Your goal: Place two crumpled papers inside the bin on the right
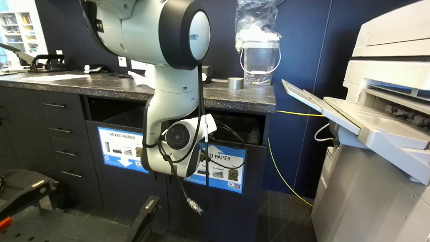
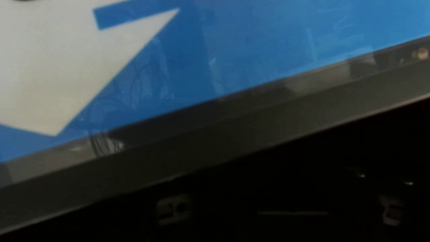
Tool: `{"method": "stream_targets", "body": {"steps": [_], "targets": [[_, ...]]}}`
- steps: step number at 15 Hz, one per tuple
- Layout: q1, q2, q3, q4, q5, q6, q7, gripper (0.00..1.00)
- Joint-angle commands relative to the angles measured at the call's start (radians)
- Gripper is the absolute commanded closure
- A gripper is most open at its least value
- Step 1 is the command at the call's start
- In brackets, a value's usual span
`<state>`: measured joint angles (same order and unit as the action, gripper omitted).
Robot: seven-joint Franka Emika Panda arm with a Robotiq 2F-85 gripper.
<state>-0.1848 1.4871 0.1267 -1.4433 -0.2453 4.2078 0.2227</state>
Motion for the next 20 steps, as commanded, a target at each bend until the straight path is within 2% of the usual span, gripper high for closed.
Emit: {"method": "stream_targets", "body": {"steps": [1,2,3,8,13,16,18,20], "targets": [[0.037,0.0,-0.034,0.021,0.031,0.021,-0.01,0.0],[0.022,-0.004,-0.015,0.011,0.023,0.021,-0.039,0.0],[0.043,-0.013,-0.043,0.002,0.033,0.029,-0.029,0.0],[0.068,-0.091,-0.089,-0.116,0.064,0.04,-0.097,0.0],[0.08,-0.23,-0.137,-0.3,0.092,0.0,-0.15,0.0],[0.094,-0.343,-0.157,-0.416,0.109,-0.064,-0.181,0.0],[0.108,-0.443,-0.164,-0.493,0.12,-0.179,-0.196,0.0],[0.144,-0.541,-0.178,-0.548,0.18,-0.328,-0.233,0.0]]}}
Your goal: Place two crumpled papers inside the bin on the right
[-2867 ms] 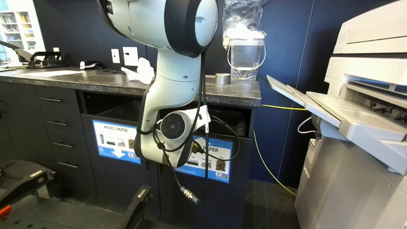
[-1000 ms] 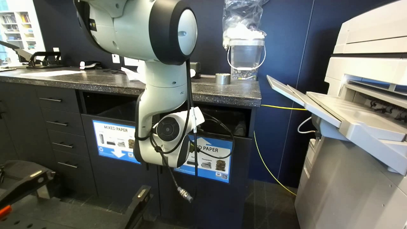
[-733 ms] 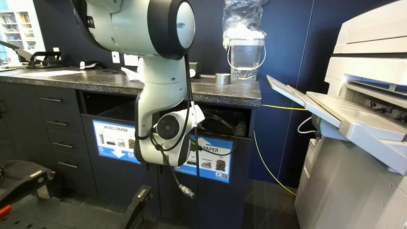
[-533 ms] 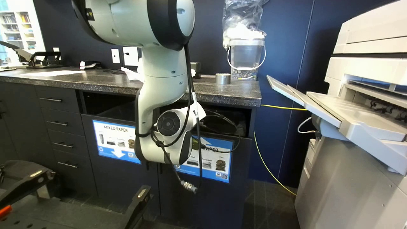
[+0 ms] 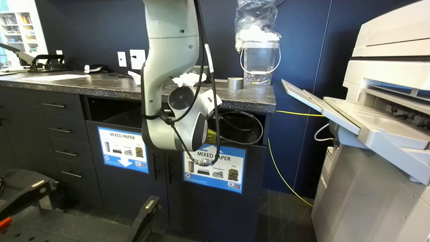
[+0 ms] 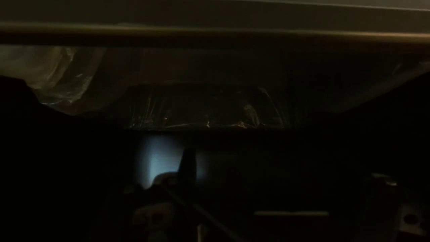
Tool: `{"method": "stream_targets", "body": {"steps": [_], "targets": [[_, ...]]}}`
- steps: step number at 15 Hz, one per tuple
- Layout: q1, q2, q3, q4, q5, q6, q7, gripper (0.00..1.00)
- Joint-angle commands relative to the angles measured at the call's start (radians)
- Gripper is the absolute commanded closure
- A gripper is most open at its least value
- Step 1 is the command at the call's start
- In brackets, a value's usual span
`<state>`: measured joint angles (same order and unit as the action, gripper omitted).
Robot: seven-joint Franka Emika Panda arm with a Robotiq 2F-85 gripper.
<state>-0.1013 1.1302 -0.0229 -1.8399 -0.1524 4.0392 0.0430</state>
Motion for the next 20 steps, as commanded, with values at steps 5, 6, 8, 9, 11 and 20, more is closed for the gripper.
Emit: {"method": "stream_targets", "body": {"steps": [5,6,8,9,11,20], "targets": [[0.296,-0.393,-0.203,-0.223,0.342,-0.629,-0.151,0.0],[0.378,-0.41,-0.285,-0.229,0.373,-0.725,-0.149,0.0],[0.52,-0.433,-0.442,-0.235,0.373,-0.913,-0.139,0.0],[0.575,-0.448,-0.513,-0.24,0.286,-1.003,-0.077,0.0],[0.565,-0.513,-0.528,-0.225,0.136,-1.19,-0.073,0.0],[0.21,-0.914,-0.216,-0.075,0.09,-1.96,-0.528,0.0]]}}
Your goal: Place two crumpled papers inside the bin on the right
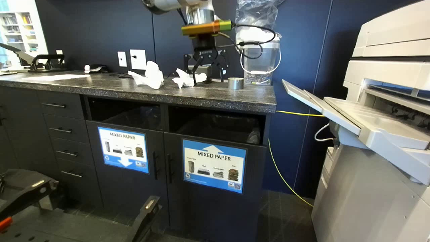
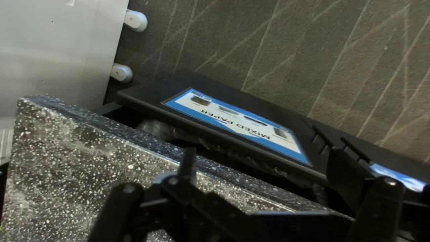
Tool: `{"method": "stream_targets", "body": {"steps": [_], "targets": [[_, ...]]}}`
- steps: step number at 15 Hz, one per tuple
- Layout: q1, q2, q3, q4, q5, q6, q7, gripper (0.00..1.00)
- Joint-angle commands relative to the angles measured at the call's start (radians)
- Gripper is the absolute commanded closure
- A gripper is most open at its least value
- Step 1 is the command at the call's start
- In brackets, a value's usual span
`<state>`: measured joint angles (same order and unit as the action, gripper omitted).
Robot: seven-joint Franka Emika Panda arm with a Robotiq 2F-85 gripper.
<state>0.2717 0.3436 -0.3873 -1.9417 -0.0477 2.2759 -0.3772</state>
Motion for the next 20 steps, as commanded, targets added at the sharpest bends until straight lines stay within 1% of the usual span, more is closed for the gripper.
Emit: {"method": "stream_targets", "body": {"steps": [1,2,3,4,5,7,10,11,13,15,17,20], "targets": [[-0.199,-0.173,0.18,0.037,-0.009,-0.283,-0.137,0.0],[-0.228,-0.21,0.202,0.055,-0.01,-0.371,-0.15,0.0],[-0.182,-0.242,0.136,0.066,0.012,-0.451,-0.189,0.0],[-0.271,-0.287,0.218,0.061,-0.01,-0.521,-0.199,0.0],[-0.277,-0.326,0.219,0.051,-0.011,-0.572,-0.207,0.0],[-0.303,-0.406,0.23,0.023,-0.008,-0.649,-0.218,0.0],[-0.323,-0.503,0.229,-0.024,0.003,-0.72,-0.228,0.0],[-0.325,-0.536,0.226,-0.052,0.017,-0.723,-0.218,0.0],[-0.33,-0.616,0.222,-0.133,0.038,-0.665,-0.171,0.0],[-0.329,-0.694,0.22,-0.221,0.065,-0.638,-0.15,0.0],[-0.326,-0.773,0.225,-0.314,0.072,-0.585,-0.105,0.0],[-0.32,-0.879,0.226,-0.433,0.048,-0.535,-0.105,0.0]]}}
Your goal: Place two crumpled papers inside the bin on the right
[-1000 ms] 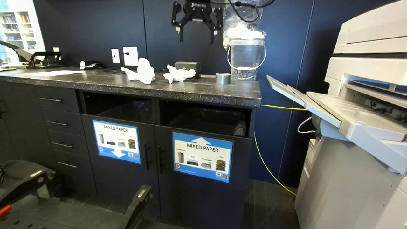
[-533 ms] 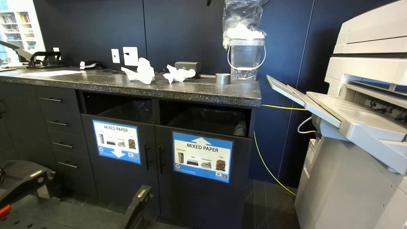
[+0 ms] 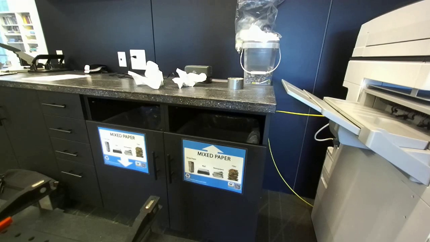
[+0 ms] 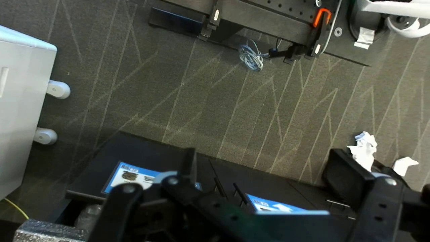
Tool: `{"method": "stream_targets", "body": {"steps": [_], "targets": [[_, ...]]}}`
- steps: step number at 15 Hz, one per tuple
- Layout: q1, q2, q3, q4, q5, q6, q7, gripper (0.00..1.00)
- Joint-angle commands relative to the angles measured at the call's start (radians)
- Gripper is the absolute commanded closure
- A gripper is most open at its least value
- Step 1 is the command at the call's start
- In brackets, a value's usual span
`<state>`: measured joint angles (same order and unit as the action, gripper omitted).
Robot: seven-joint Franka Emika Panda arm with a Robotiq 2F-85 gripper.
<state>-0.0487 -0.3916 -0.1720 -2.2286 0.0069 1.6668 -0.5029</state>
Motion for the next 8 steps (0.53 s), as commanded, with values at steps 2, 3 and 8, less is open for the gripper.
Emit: {"method": "stream_targets", "body": {"steps": [2,3,8], "targets": [[0.0,-0.194,0.016,-0.21,-0.021,0.13,0.035,0.0],[0.0,-0.209,0.02,-0.236,-0.035,0.154,0.044,0.0],[0.013,-0.245,0.054,-0.332,-0.12,0.218,0.075,0.0]]}}
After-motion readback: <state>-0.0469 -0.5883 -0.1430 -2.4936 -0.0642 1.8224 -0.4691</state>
